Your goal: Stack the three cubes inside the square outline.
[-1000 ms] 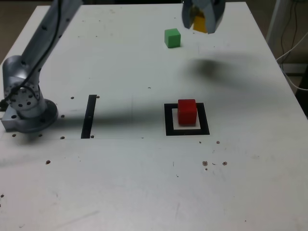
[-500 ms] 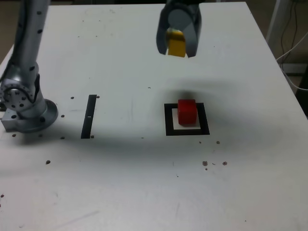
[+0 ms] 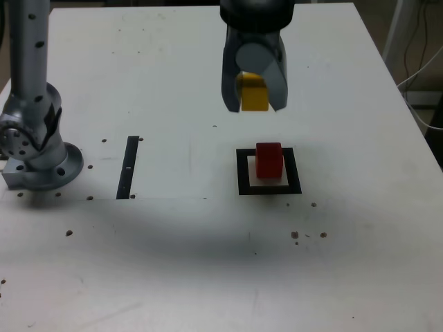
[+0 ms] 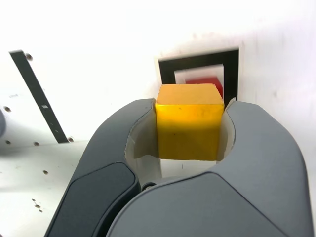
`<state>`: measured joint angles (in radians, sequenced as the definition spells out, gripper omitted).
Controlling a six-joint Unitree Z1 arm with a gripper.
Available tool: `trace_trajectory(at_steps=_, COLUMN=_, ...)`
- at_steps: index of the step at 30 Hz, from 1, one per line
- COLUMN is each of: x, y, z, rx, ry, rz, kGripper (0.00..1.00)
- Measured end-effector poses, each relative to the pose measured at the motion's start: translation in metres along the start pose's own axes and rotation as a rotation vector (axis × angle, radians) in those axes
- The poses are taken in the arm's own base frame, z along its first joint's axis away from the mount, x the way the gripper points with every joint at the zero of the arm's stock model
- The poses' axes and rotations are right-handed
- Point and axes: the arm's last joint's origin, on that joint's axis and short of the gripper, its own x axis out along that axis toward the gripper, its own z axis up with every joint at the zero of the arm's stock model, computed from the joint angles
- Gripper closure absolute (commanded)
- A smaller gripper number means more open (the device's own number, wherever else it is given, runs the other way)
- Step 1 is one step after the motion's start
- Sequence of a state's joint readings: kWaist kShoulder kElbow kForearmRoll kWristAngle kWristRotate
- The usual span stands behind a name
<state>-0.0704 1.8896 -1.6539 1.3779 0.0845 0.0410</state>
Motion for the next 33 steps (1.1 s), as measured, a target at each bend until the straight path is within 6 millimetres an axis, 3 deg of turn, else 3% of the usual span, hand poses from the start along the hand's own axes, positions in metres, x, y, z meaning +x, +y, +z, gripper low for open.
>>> trace_trajectory(at_steps=5, x=0.011, y=-0.017, z=-0.001, rx=0.02, ry=0.008, rz=0.002, kGripper=0.76)
trace_trajectory(at_steps=17, x=0.043, y=-0.02, z=0.011, rx=0.0, ry=0.004, rz=0.001, kGripper=0.75)
trace_trajectory(at_steps=33, x=0.055, y=-0.021, z=0.025, rx=-0.034, ry=-0.009, rz=-0.008, kGripper=0.69)
